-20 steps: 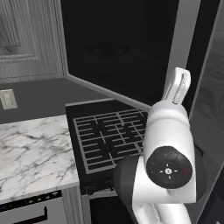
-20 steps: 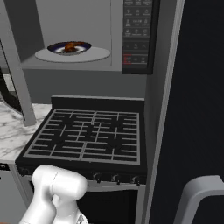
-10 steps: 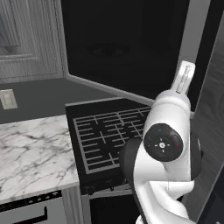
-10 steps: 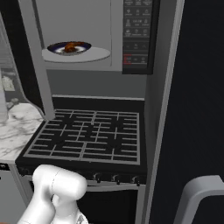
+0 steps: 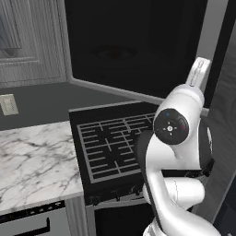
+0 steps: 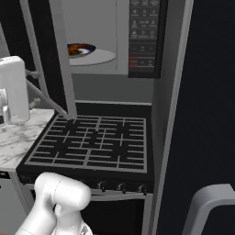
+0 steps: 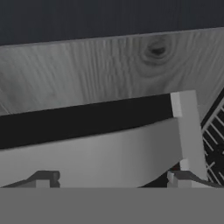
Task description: Transport the chicken drumstick from the fridge to the microwave and turn on the microwave.
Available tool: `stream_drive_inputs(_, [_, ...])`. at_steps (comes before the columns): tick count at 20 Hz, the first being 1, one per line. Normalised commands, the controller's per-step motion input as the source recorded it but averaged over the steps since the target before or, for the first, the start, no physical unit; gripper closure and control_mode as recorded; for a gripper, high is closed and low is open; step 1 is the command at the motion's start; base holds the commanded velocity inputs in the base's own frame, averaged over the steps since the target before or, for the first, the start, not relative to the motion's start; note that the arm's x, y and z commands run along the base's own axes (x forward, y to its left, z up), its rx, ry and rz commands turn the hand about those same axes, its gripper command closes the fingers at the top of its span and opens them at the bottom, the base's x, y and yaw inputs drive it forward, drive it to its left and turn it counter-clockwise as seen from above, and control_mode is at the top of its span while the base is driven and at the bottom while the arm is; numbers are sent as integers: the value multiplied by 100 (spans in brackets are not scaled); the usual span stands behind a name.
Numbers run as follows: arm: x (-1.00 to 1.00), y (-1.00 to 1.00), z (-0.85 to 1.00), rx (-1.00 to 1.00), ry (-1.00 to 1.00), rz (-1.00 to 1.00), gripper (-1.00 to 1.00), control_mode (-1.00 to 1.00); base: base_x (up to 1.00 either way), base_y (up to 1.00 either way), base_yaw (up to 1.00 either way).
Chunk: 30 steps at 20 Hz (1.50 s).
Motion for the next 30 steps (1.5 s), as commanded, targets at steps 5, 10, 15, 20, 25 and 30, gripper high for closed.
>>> stream_drive_inputs(5, [42,-40,1,0,8,-8,-100,-100,0,0,0])
stream_drive_inputs(10, [39,-42,0,1,12,-3,-100,-100,0,0,0])
stream_drive_inputs(15, [40,-40,2,1,15,0,-100,-100,0,0,0])
stream_drive_inputs(20, [43,-30,2,2,9,3,-100,-100,0,0,0])
stream_drive_inputs(25, [48,-26,4,6,7,9,-100,-100,0,0,0])
stream_drive_inputs(30, [48,-23,5,5,6,11,-100,-100,0,0,0])
